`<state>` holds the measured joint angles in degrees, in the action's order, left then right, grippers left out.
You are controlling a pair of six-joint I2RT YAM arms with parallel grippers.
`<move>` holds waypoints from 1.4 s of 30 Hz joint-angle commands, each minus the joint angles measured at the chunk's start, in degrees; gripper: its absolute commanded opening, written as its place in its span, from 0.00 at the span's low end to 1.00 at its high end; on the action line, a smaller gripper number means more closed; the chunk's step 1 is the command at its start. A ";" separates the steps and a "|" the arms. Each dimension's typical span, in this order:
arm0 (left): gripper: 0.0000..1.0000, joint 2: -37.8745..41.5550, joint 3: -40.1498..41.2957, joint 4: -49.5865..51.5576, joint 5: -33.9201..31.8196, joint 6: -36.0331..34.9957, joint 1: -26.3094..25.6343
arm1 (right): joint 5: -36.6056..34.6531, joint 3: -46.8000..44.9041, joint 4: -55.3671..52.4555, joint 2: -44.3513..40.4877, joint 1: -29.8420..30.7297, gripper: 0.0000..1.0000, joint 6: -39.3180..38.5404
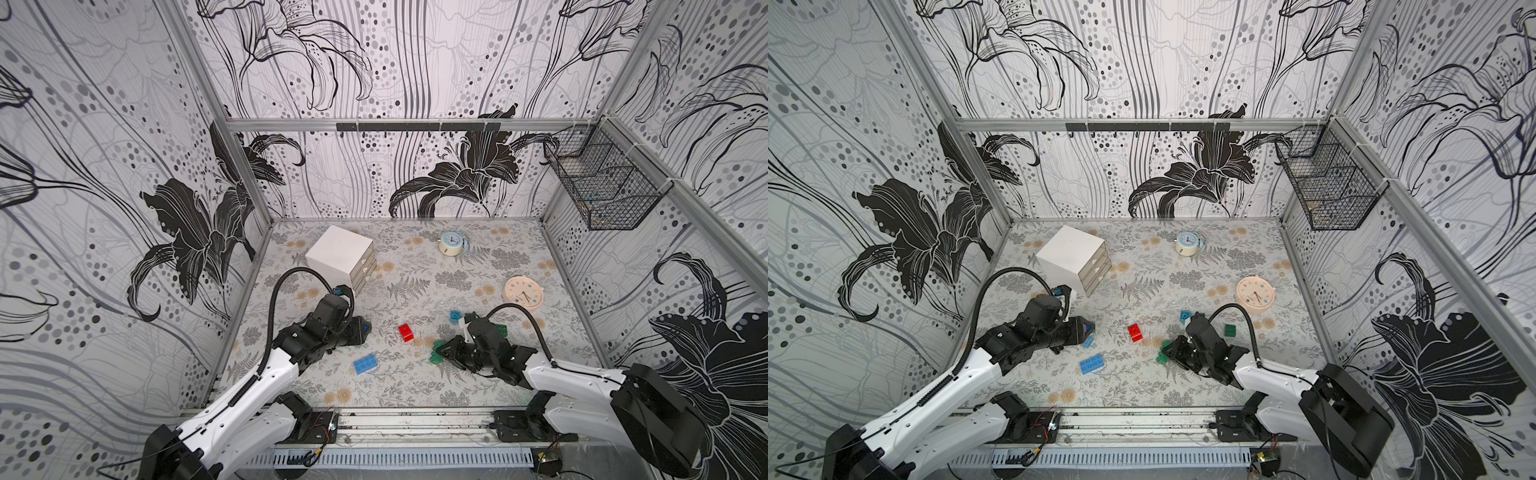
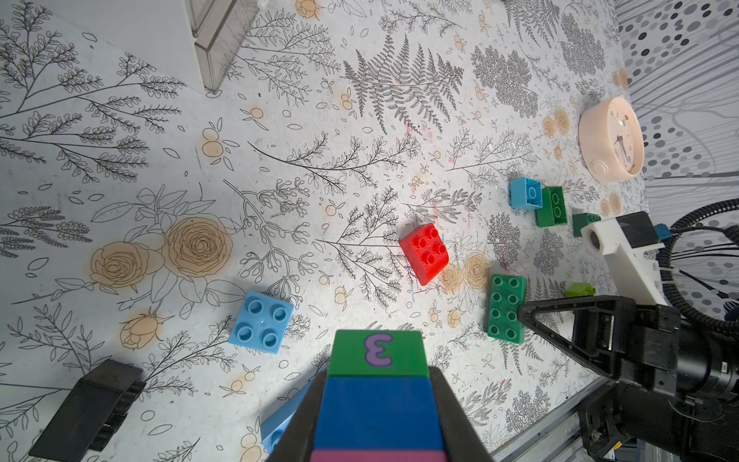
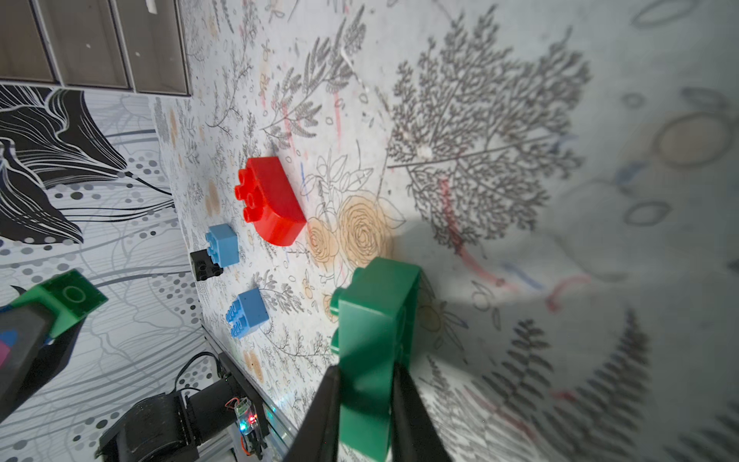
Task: Assemble the number 1 with lego
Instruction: Move the lego brick at the center of the board.
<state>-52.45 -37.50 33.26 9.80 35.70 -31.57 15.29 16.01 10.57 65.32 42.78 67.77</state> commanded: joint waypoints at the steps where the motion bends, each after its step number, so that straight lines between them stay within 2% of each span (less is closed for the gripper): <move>1: 0.21 -0.42 -1.70 -2.74 0.83 0.51 -0.33 | -2.97 -2.98 -12.78 -0.01 -0.77 0.16 0.60; 7: 0.20 -0.82 -1.87 -2.95 0.92 0.61 -0.57 | -5.97 -5.30 -20.56 -4.77 -1.02 0.16 4.06; 10: 0.20 -1.03 -1.88 -3.19 0.92 0.60 -0.59 | -7.58 -6.05 -25.72 -8.49 -1.04 0.19 5.48; 14: 0.20 -1.60 -1.97 -3.69 1.01 0.68 -0.77 | -9.56 -7.57 -31.83 -14.38 -1.04 0.14 7.90; 21: 0.20 -2.92 -2.23 -4.60 1.04 0.85 -1.27 | -12.13 -9.72 -40.93 -22.76 -1.04 0.13 11.62; 22: 0.19 -3.12 -2.27 -4.60 1.01 0.86 -1.30 | -12.57 -9.75 -42.43 -23.84 -1.04 0.15 12.13; 24: 0.19 -3.21 -2.32 -4.64 0.94 0.86 -1.55 | -13.32 -9.51 -45.86 -25.32 -1.04 0.27 12.81; 28: 0.19 -3.53 -2.57 -4.71 0.61 0.95 -1.91 | -14.09 -9.94 -48.18 -26.42 -1.04 0.34 15.08; 32: 0.19 -3.50 -2.76 -4.68 0.15 1.09 -2.42 | -15.54 -8.50 -48.32 -21.91 -1.04 0.37 16.17; 37: 0.19 -2.85 -2.43 -4.51 -0.40 1.38 -2.62 | -15.06 -6.38 -46.67 -20.05 -1.04 0.33 13.53; 38: 0.19 -2.76 -2.34 -4.66 -0.40 1.47 -2.70 | -15.01 -5.82 -46.21 -19.93 -1.04 0.35 12.83; 42: 0.19 -3.27 -2.48 -5.09 -0.44 1.47 -2.86 | -13.83 -3.28 -44.54 -15.27 -1.04 0.53 10.19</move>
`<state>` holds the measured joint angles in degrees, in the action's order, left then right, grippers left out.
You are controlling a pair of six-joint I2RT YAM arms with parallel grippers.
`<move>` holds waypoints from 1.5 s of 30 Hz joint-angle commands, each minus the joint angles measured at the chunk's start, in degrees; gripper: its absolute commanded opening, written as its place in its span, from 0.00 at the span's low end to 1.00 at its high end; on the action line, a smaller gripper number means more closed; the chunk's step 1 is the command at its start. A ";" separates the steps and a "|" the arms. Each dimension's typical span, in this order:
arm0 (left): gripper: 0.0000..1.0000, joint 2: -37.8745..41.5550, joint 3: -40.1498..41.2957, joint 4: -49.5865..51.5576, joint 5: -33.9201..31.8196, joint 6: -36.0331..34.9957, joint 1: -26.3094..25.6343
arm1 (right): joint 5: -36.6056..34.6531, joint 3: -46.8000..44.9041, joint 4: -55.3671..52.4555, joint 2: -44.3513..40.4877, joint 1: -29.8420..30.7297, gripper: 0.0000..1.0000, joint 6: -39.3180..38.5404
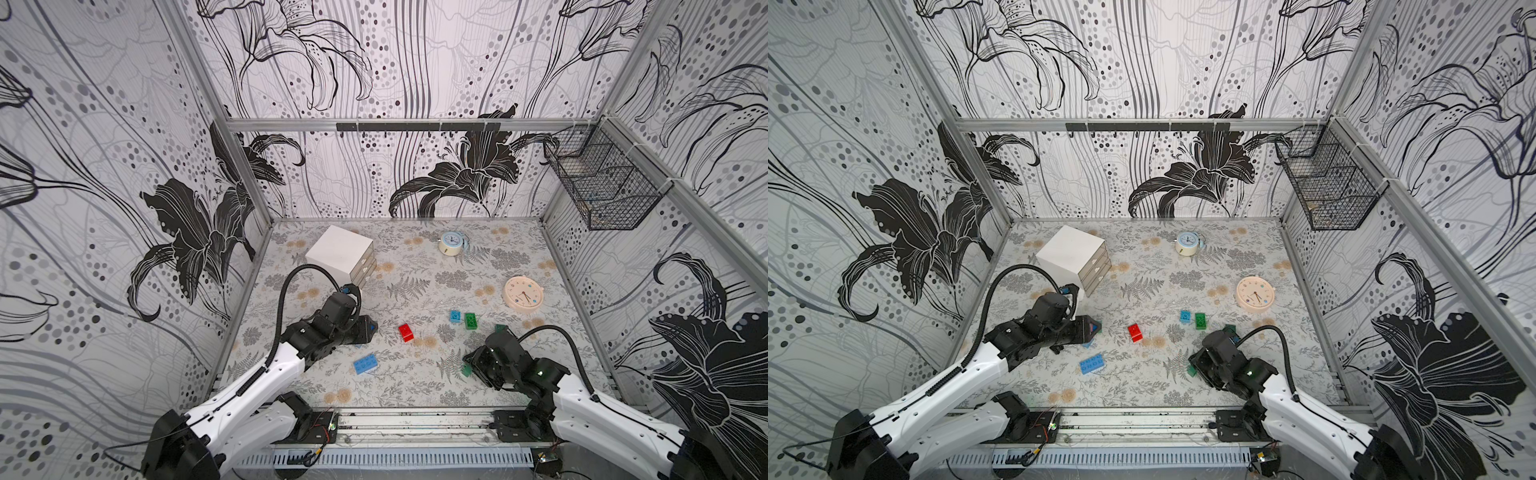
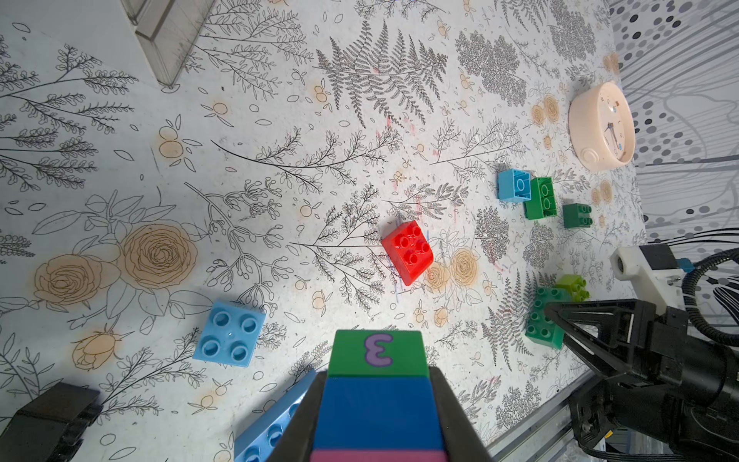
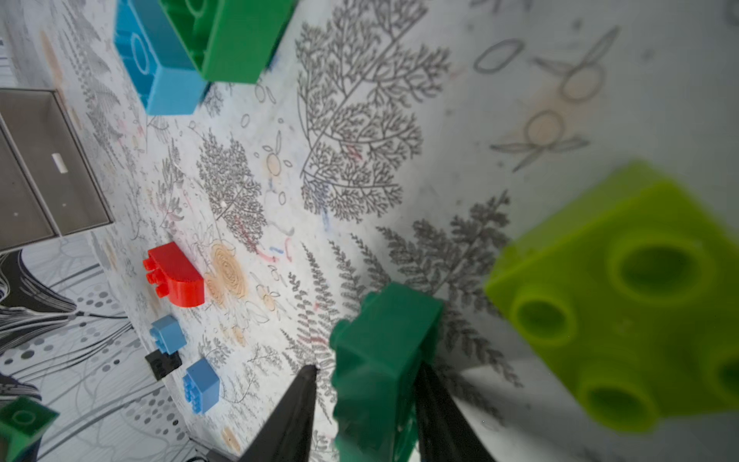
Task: Assemble the number 1 with lego
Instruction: Move the lego brick at the center of the board, then pick up the lego brick from the center of the board.
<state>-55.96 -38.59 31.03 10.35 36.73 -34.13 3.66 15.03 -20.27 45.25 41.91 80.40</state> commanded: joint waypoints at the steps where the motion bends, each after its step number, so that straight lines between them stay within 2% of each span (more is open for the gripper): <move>1: 0.19 0.01 -1.49 -3.04 -0.78 0.45 -0.32 | -2.01 -1.27 -13.65 6.77 -0.21 0.57 -3.21; 3: 0.19 -0.54 -1.82 -3.15 -0.68 0.26 -0.49 | -2.03 0.78 -13.61 10.14 -0.16 0.59 -4.72; 5: 0.19 -1.13 -2.01 -2.82 -0.81 0.23 -0.58 | -2.16 2.74 -13.54 13.54 -0.16 0.52 -6.12; 7: 0.19 -1.96 -2.49 -1.45 -1.41 0.29 -0.57 | -2.08 5.05 -13.81 17.37 -0.16 0.34 -7.76; 9: 0.19 -2.85 -3.11 0.54 -2.69 0.27 -0.59 | -2.34 7.27 -12.50 20.11 -0.16 0.08 -10.19; 10: 0.18 -3.47 -3.47 1.91 -3.52 0.18 -0.57 | -1.28 8.07 -9.45 21.01 -0.21 0.00 -12.18; 14: 0.19 -6.24 -4.72 5.55 -7.55 -0.08 -0.52 | 9.26 10.53 8.31 25.91 -0.16 0.00 -20.99; 17: 0.24 -9.28 -5.20 4.87 -9.99 -1.12 -0.59 | 14.34 14.84 13.49 32.71 -0.16 0.00 -25.41; 20: 0.26 -15.38 -7.47 5.07 -10.68 -3.97 -0.63 | 15.43 18.11 14.02 37.17 -0.16 0.00 -26.78; 27: 0.32 -25.11 -9.62 0.45 -9.07 -7.72 -1.11 | 15.61 19.16 15.42 37.89 -0.16 0.00 -26.22; 33: 0.56 -30.95 -11.52 1.03 -9.08 -9.37 -1.20 | 15.00 18.11 15.29 36.21 -0.16 0.00 -25.38; 36: 0.64 -31.15 -11.54 0.79 -8.77 -9.37 -1.20 | 14.62 17.67 14.54 35.07 -0.25 0.00 -25.20; 39: 0.68 -29.79 -11.74 1.35 -9.35 -9.22 -1.20 | 14.79 17.16 14.76 34.17 -0.25 0.00 -25.26; 45: 0.70 -18.41 -13.71 4.82 -10.94 -6.57 -1.42 | 19.36 15.91 20.02 29.81 -0.25 0.00 -29.71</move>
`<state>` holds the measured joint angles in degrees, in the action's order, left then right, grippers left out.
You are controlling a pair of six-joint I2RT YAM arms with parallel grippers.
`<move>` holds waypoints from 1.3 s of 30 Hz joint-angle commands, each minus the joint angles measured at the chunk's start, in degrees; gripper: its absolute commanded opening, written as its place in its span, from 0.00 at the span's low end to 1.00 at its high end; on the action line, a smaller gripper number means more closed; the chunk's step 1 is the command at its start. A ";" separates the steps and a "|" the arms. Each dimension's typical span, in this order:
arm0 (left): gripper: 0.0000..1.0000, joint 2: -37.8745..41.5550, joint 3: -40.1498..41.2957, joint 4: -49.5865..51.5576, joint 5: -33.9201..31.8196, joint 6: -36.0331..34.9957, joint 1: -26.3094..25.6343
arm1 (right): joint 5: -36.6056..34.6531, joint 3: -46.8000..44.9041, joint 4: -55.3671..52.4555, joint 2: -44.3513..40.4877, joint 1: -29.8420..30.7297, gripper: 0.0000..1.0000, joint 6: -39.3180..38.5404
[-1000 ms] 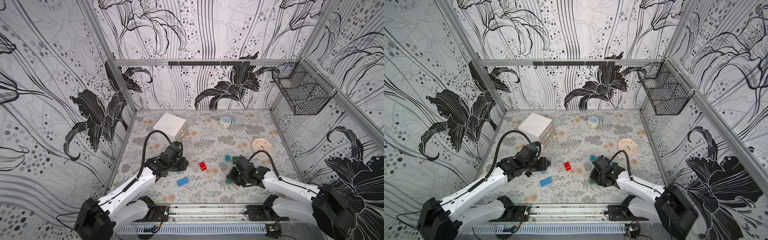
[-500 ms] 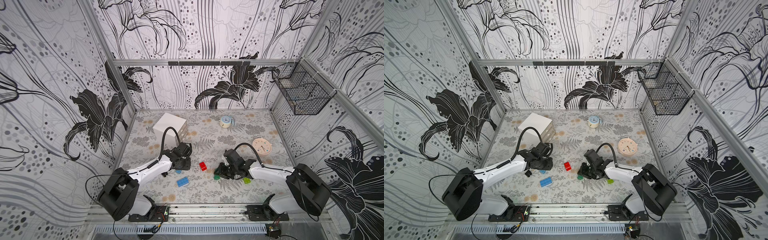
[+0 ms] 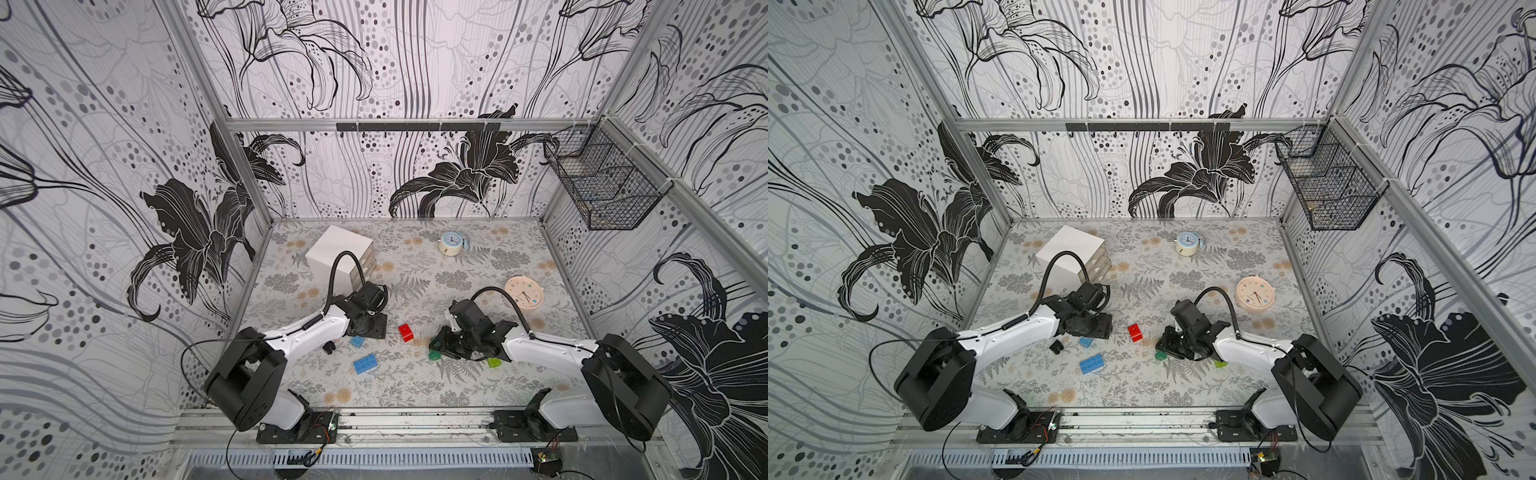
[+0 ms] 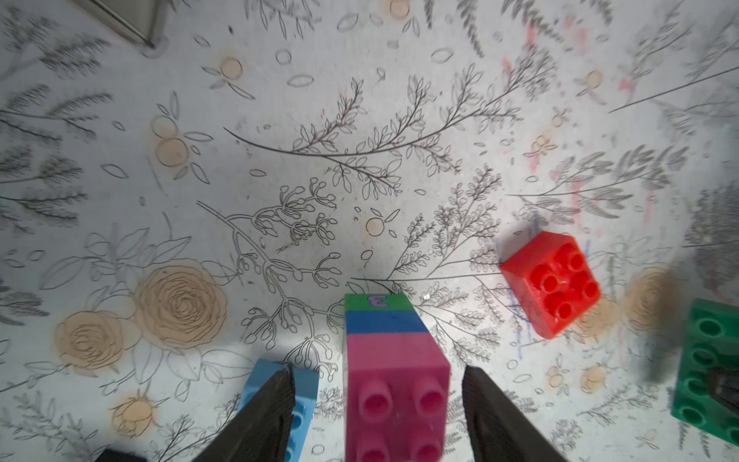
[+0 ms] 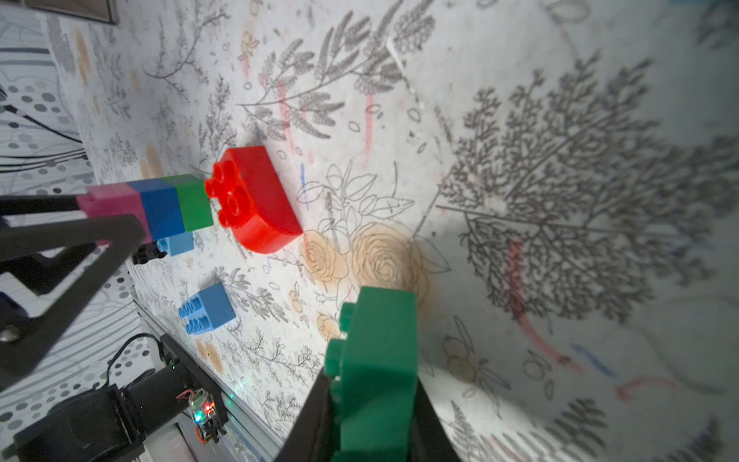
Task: Assemble the number 1 with lego
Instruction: Pick up the lego brick from the center of the board.
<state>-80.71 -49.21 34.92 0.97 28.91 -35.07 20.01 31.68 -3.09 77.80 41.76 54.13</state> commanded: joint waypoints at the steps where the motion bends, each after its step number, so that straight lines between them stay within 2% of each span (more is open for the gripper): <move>1: 0.70 8.73 -3.70 0.96 -0.11 1.64 -0.57 | 3.82 -0.74 3.84 -3.88 -0.10 0.00 -4.13; 7: 0.68 16.26 0.47 -11.08 19.51 4.57 -3.79 | 4.75 1.37 8.71 -8.16 -0.10 0.00 -1.26; 10: 0.71 16.01 2.78 -16.52 22.64 6.84 -7.27 | 4.45 2.85 10.73 -8.67 -0.10 0.00 1.66; 20: 0.75 7.70 1.55 -23.50 22.18 8.57 -11.73 | -0.05 4.96 11.34 -10.97 -0.01 0.00 9.46; 28: 0.67 4.33 -0.33 -24.49 18.04 9.30 -11.71 | 0.95 5.08 13.58 -11.18 0.02 0.00 11.11; 34: 0.51 1.57 -2.38 -25.87 15.69 9.14 -11.69 | 1.76 4.62 14.85 -11.08 0.08 0.00 11.83; 39: 0.30 2.17 -2.23 -27.43 13.26 7.82 -11.69 | 1.70 4.05 14.64 -11.17 0.08 0.00 11.79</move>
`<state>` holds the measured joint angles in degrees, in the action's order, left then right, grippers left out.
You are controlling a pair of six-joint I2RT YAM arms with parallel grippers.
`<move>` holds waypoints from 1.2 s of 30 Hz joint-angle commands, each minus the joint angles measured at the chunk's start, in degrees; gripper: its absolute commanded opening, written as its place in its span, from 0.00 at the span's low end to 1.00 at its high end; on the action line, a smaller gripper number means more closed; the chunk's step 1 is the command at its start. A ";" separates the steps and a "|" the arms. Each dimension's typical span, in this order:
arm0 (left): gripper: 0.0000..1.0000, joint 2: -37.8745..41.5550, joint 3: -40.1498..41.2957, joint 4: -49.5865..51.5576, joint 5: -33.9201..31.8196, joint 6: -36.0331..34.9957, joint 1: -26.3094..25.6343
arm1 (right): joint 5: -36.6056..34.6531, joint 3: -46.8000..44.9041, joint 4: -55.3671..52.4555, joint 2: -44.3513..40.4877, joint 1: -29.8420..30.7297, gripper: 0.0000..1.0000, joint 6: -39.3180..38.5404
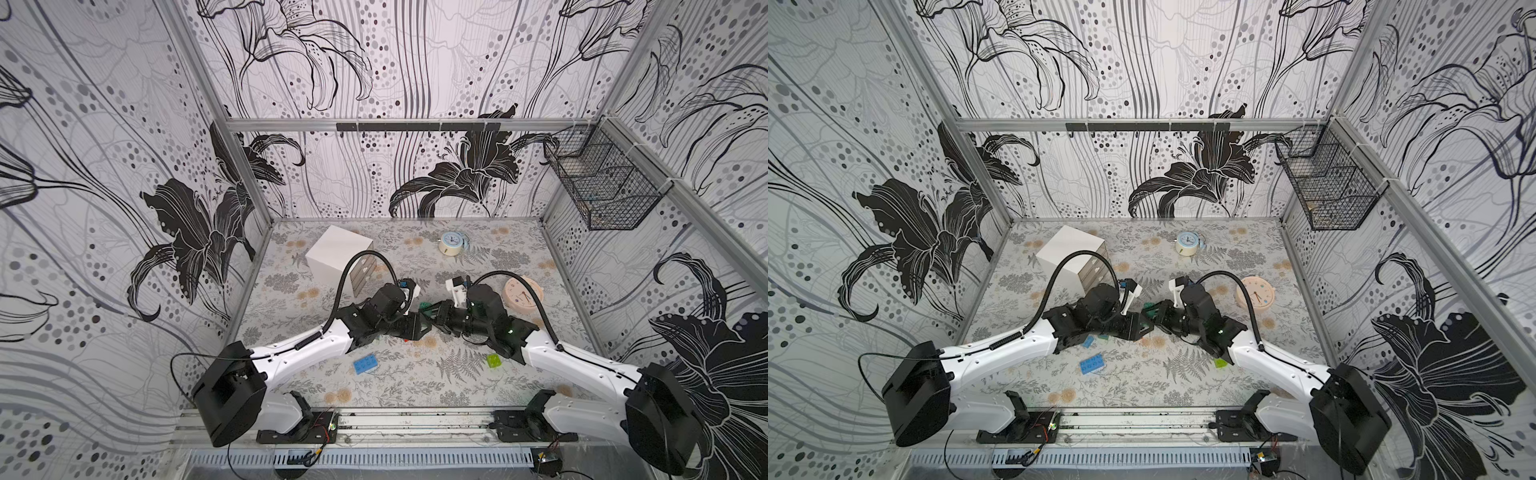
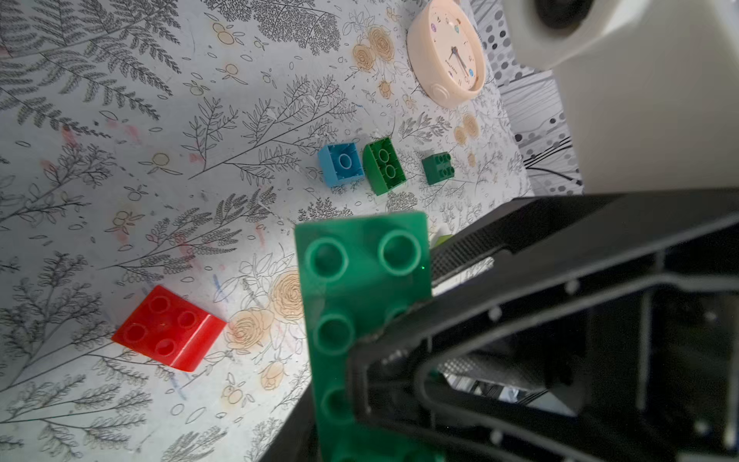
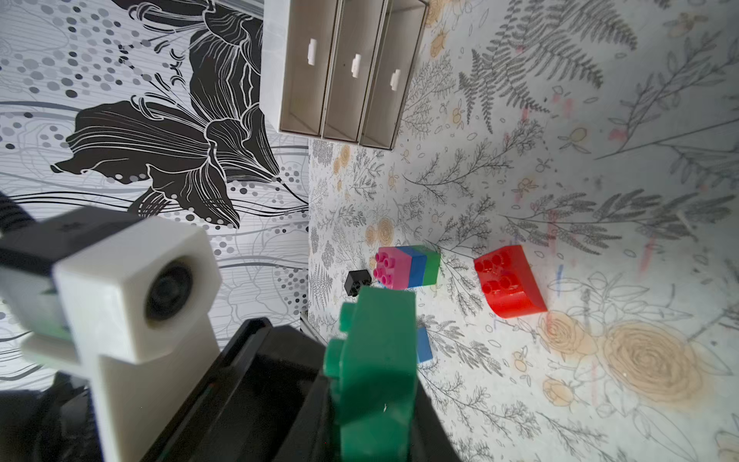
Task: Assemble the number 1 with lego
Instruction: Pick up the lego brick from the center of the board, then place the lego brick at the center of the board.
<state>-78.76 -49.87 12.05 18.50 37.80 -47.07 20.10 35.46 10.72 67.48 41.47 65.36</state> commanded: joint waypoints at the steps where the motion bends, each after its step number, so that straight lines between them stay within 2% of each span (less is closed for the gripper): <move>1: 0.26 0.50 -1.40 -4.73 -4.85 -1.67 0.31 | 1.53 0.22 0.60 -0.94 0.36 0.00 0.47; 3: 0.21 1.38 -0.59 -5.14 -5.87 -2.65 0.31 | 1.01 0.41 -1.14 -1.34 0.36 0.03 -0.31; 5: 0.16 2.24 0.30 -4.42 -6.73 -4.71 0.24 | -0.92 1.59 -6.82 -2.87 0.21 0.40 -2.33; 6: 0.15 2.66 0.94 -3.60 -7.32 -6.06 0.22 | -2.30 2.47 -10.60 -3.89 0.07 0.54 -3.73; 7: 0.13 3.20 1.97 -2.47 -8.20 -7.98 0.09 | -4.67 3.81 -16.50 -5.24 -0.20 0.65 -5.63; 8: 0.12 3.78 3.11 -1.42 -9.12 -10.13 -0.10 | -7.04 5.35 -23.61 -6.60 -0.54 0.70 -7.51; 11: 0.09 4.33 5.83 1.84 -11.37 -19.57 -2.56 | -13.59 7.41 -39.33 -10.50 -3.74 0.72 -10.67; 13: 0.09 2.78 5.91 4.79 -13.04 -26.75 -5.64 | -15.95 7.59 -45.92 -13.07 -6.39 0.72 -12.00; 20: 0.10 -9.33 -0.64 9.99 -12.04 -45.70 -14.03 | -20.50 9.74 -56.15 -19.56 -9.04 0.71 -14.88; 23: 0.10 -16.64 -6.15 15.39 -13.92 -50.22 -14.71 | -20.78 10.34 -57.57 -20.83 -9.01 0.71 -14.99; 28: 0.13 -23.30 -9.23 16.95 -15.29 -53.40 -14.63 | -20.36 10.55 -58.32 -22.19 -9.04 0.70 -14.76; 31: 0.24 -25.29 -10.02 16.98 -15.92 -53.36 -14.54 | -20.19 10.77 -58.62 -22.55 -9.02 0.70 -14.93; 36: 0.65 -25.73 -10.34 16.48 -16.66 -51.98 -14.28 | -20.10 11.19 -59.14 -22.67 -8.98 0.70 -15.48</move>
<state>-103.13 -60.25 26.72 3.25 -13.54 -61.60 0.97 44.77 -46.48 45.39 32.69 51.31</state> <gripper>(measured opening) 0.603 0.701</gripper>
